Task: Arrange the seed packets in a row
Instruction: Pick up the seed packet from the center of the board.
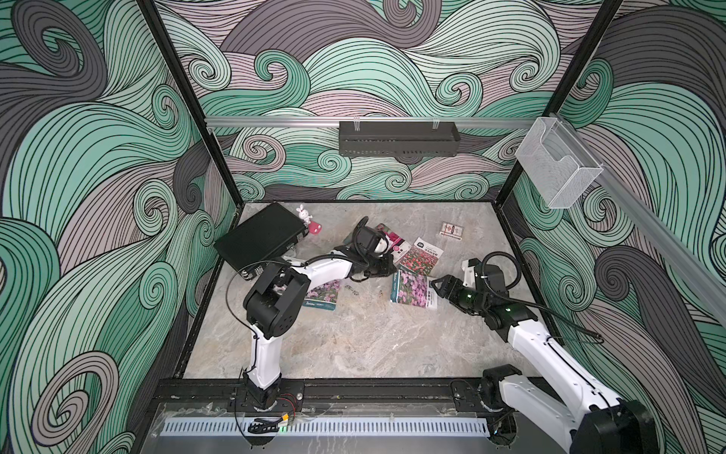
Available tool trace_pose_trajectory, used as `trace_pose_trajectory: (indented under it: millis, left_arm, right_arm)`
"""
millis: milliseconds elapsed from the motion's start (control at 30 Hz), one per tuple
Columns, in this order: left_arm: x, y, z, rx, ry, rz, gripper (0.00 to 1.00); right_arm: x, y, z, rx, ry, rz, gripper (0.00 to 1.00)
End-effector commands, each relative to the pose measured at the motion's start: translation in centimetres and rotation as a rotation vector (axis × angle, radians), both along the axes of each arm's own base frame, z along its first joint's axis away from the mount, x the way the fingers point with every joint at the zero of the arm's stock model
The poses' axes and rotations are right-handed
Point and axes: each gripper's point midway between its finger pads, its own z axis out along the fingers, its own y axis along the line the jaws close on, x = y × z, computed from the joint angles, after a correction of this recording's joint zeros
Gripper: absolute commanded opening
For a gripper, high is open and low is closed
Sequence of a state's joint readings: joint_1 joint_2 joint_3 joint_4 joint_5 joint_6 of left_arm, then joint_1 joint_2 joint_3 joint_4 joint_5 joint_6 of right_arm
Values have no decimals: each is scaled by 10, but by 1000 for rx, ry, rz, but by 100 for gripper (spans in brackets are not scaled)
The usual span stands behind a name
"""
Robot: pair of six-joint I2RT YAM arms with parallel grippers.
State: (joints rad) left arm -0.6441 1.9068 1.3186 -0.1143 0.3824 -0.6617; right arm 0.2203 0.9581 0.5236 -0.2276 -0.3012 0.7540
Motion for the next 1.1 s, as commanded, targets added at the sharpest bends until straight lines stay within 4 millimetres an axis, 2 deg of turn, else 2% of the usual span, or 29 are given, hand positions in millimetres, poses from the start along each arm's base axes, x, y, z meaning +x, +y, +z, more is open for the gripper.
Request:
trace_pose_trajectory:
  millis: [0, 200, 300, 433, 600, 967, 1067]
  left_arm:
    - [19, 21, 38, -49, -13, 153, 0]
    - [36, 46, 71, -109, -28, 279, 0]
    - [40, 53, 83, -145, -36, 325, 0]
    - [43, 59, 98, -173, -66, 362, 0]
    - [45, 61, 107, -181, -87, 368, 0]
    - [46, 58, 109, -184, -123, 308, 0]
    - [45, 56, 109, -189, -126, 293, 0]
  right_arm:
    - [16, 9, 24, 108, -29, -40, 72]
    - [31, 10, 51, 223, -90, -136, 73]
    - [40, 15, 51, 333, -76, -191, 73]
    - [51, 32, 43, 468, -39, -245, 74]
    - [61, 57, 32, 575, 19, -277, 77]
    - [71, 128, 2, 863, 163, -251, 79]
    - [77, 144, 1, 943, 155, -263, 84]
